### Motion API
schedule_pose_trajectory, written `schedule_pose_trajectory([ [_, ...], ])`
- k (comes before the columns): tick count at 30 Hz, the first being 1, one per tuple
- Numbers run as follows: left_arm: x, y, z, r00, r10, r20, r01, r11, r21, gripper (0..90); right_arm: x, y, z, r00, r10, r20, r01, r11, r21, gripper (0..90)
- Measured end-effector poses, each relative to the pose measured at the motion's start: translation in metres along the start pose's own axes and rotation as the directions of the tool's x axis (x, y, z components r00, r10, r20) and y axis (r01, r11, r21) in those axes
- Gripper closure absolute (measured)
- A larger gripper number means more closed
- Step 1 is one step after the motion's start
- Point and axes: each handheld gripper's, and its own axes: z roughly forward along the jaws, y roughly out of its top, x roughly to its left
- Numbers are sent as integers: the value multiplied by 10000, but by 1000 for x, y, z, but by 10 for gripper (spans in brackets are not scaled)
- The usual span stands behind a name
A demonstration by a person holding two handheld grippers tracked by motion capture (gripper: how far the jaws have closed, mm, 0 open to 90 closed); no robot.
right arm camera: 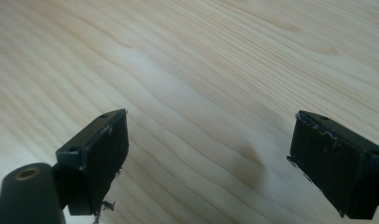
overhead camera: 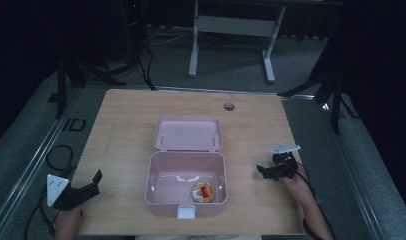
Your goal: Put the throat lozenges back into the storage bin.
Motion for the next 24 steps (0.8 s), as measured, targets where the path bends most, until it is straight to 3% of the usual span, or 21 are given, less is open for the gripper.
schedule_pose_trajectory([
  [4, 0, 0, 0, 10000, 1, -5, -1, 10000, -3, 5, -10, -12, -5, 9965, 821, 174, -816, 9964, -237, 113],
  [7, 0, 0, 0, 10000, 3, -2, -3, 10000, -4, 5, -16, -22, -9, 9884, 1465, 405, -1448, 9886, -413, 113],
  [12, 0, 0, 0, 10000, 13, -5, -13, 10000, 0, 5, -22, -33, -18, 9621, 2450, 1197, -2328, 9666, -1075, 113],
  [16, 0, 0, 0, 10000, 2, -9, -2, 10000, 5, 5, -21, -39, -22, 9481, 2667, 1734, -2449, 9598, -1370, 113],
  [21, 0, 0, 0, 10000, -4, -7, 4, 10000, 10, 5, -20, -45, -26, 9295, 3123, 1960, -2786, 9431, -1813, 113],
  [23, 0, 0, 0, 10000, -8, -10, 8, 10000, 9, 5, -20, -48, -27, 9126, 3447, 2199, -2998, 9298, -2134, 113],
  [24, 0, 0, 0, 10000, -7, -12, 7, 10000, 10, 5, -20, -49, -27, 9090, 3508, 2250, -3038, 9274, -2184, 113],
])
